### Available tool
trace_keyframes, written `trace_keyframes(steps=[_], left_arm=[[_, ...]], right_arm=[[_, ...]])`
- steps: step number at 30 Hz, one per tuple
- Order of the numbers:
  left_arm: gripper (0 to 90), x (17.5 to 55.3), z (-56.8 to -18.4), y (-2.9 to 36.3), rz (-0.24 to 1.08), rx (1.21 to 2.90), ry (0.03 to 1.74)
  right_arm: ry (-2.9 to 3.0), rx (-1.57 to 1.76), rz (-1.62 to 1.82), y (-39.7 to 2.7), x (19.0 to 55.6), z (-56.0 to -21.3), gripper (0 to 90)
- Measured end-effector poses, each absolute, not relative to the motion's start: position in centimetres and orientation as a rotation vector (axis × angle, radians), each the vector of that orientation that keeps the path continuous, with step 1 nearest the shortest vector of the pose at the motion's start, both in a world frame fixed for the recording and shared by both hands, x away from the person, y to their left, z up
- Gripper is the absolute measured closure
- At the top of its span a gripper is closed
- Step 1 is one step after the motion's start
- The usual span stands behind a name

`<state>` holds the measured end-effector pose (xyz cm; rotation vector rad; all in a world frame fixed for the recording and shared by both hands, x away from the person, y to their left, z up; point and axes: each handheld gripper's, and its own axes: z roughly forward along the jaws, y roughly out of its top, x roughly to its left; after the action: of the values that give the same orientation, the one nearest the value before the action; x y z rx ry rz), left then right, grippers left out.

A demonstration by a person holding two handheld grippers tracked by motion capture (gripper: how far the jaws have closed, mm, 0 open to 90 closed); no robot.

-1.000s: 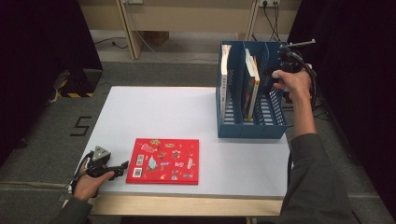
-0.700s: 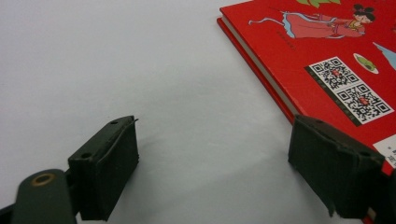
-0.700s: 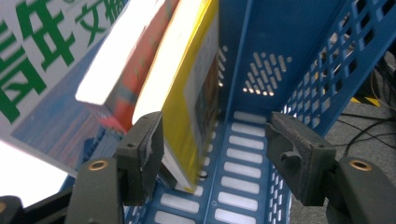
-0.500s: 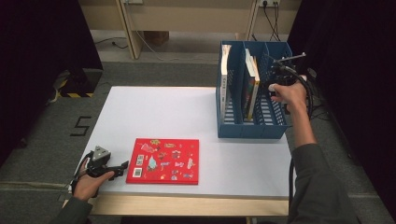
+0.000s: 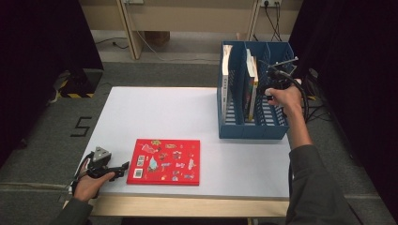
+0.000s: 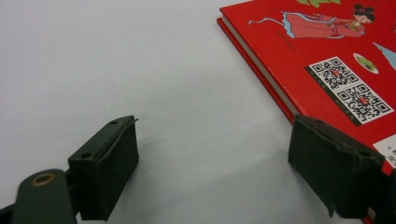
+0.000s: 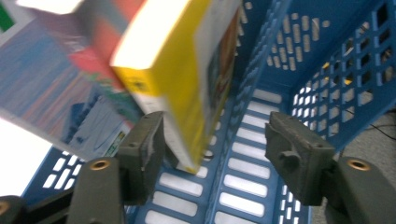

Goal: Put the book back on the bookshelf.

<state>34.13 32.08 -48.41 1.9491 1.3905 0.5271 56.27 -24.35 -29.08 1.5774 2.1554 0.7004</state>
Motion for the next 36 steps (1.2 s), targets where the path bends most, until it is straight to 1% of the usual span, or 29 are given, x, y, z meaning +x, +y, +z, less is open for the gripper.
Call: trace_keyframes(steps=[6,9,11,14,20,24,28,36], left_arm=[[15.1,34.1,-48.4,32.1,0.529,1.95,1.391],[15.0,34.1,-48.4,32.1,0.526,1.95,1.39],[15.0,34.1,-48.4,32.1,0.526,1.95,1.39],[15.1,34.1,-48.4,32.1,0.527,1.95,1.39],[15.0,34.1,-48.4,32.1,0.527,1.949,1.389],[15.1,34.1,-48.4,32.2,0.526,1.948,1.388],[15.0,34.1,-48.4,32.2,0.527,1.952,1.389],[14.9,34.1,-48.4,32.2,0.526,1.952,1.39]], right_arm=[[2.155,1.577,0.684,-24.4,56.6,-29.4,37.6],[2.19,1.531,0.673,-24.1,56.8,-29.7,41.8],[2.2,1.505,0.683,-23.9,56.9,-29.8,47.9],[2.184,1.522,0.687,-23.9,57.3,-29.9,47.3],[2.189,1.528,0.664,-23.8,57.3,-30.2,43.3],[2.168,1.545,0.706,-23.9,56.5,-29.9,40.6],[2.183,1.5,0.736,-23.6,54.6,-29.7,35.9],[2.2,1.443,0.923,-22.7,50.1,-29.3,30.6]])
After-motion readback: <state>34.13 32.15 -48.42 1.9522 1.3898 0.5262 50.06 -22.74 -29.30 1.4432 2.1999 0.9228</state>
